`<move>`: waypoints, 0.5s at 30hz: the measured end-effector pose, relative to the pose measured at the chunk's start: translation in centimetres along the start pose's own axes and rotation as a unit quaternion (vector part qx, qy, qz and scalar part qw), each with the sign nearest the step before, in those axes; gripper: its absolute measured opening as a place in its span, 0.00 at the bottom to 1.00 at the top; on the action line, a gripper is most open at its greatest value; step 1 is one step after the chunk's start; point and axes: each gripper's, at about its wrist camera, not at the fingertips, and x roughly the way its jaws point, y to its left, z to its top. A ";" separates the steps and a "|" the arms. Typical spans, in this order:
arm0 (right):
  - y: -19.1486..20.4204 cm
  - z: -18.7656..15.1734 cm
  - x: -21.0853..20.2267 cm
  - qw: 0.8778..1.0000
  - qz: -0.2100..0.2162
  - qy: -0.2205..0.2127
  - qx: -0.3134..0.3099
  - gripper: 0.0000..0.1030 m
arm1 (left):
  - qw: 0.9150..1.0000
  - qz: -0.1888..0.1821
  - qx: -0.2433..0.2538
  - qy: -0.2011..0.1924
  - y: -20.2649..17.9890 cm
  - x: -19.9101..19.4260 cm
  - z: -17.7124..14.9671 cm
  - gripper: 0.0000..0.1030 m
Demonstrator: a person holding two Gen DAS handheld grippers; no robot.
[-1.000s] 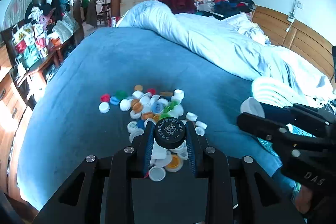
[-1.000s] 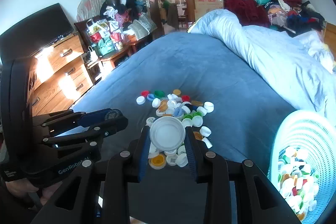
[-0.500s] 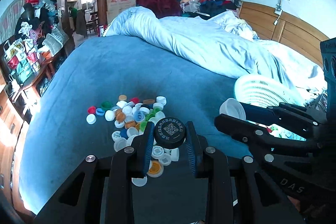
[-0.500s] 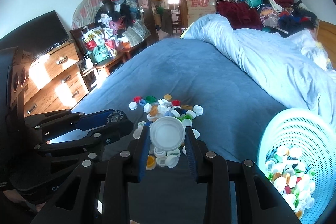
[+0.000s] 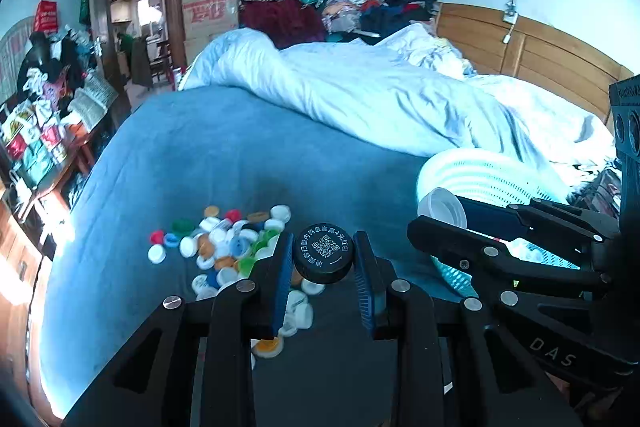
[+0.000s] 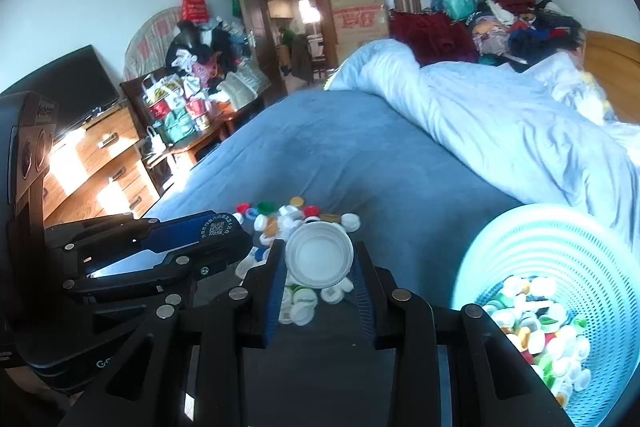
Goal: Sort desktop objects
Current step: 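Carry both caps over the blue basket and open both tools to drop them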
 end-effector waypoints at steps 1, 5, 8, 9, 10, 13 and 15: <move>-0.3 0.0 -0.3 1.000 -0.003 -0.003 0.002 0.34 | 1.000 -0.002 0.003 -0.003 -0.4 0.0 0.3 0.24; -2.1 0.5 -1.9 1.000 -0.021 -0.014 0.011 0.34 | 1.000 -0.017 0.016 -0.011 -2.3 0.1 1.3 0.23; -3.5 0.7 -3.0 0.999 -0.036 -0.020 0.017 0.34 | 0.999 -0.029 0.026 -0.016 -4.1 0.3 2.1 0.23; -3.9 0.7 -3.3 0.999 -0.040 -0.021 0.020 0.34 | 0.999 -0.033 0.029 -0.017 -4.7 0.4 2.4 0.23; -4.3 0.7 -3.6 0.999 -0.044 -0.023 0.022 0.34 | 0.999 -0.036 0.031 -0.019 -5.1 0.3 2.3 0.23; -5.8 0.8 -4.4 0.998 -0.058 -0.025 0.031 0.34 | 0.998 -0.045 0.040 -0.021 -6.7 0.5 2.9 0.23; -6.7 0.8 -4.9 0.997 -0.067 -0.025 0.036 0.34 | 0.997 -0.050 0.046 -0.021 -7.6 0.7 3.2 0.23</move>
